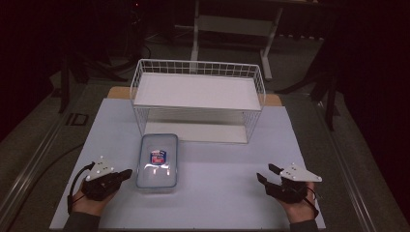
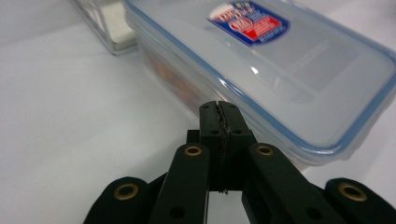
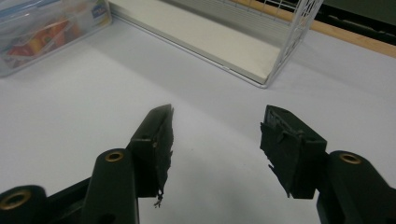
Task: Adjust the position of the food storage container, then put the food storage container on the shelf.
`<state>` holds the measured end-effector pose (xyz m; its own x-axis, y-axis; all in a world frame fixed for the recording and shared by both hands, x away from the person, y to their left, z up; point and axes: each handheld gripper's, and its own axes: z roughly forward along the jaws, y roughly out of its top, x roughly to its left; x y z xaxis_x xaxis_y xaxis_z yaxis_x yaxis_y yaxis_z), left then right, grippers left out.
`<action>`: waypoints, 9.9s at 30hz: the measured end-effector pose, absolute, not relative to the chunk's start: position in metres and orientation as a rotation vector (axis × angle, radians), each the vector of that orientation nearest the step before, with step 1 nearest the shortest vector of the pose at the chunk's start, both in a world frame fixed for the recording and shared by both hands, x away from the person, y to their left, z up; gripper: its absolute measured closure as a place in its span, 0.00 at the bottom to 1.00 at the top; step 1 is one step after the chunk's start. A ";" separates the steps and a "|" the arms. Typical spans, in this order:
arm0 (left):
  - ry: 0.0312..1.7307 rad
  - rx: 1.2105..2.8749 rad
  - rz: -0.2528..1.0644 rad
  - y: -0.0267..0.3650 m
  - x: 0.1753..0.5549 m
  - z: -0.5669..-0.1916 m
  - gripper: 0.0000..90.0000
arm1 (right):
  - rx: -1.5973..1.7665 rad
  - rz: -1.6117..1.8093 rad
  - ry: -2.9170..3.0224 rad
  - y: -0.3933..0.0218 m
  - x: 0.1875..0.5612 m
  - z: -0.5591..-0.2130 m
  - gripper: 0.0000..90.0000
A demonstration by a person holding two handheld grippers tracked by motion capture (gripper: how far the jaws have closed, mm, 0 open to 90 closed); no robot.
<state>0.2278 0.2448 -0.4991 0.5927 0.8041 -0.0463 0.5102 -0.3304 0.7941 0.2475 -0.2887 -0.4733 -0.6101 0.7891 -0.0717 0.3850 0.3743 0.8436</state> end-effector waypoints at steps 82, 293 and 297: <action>0.926 2.003 0.449 0.146 0.280 -0.483 1.00 | 1.023 1.241 2.221 -0.283 0.253 -0.477 0.49; 0.948 1.764 0.117 0.158 0.273 -0.432 0.55 | 1.133 1.761 2.338 -0.232 0.295 -0.443 0.58; 0.939 1.751 0.119 0.159 0.276 -0.425 0.55 | 1.113 1.771 2.316 -0.230 0.297 -0.434 0.58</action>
<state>0.2762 0.1591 -0.4247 0.6820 0.6383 -0.3570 0.5295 -0.0942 0.8431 0.2966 -0.2300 -0.4338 -0.7454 0.5413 0.3891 0.5174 0.1018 0.8497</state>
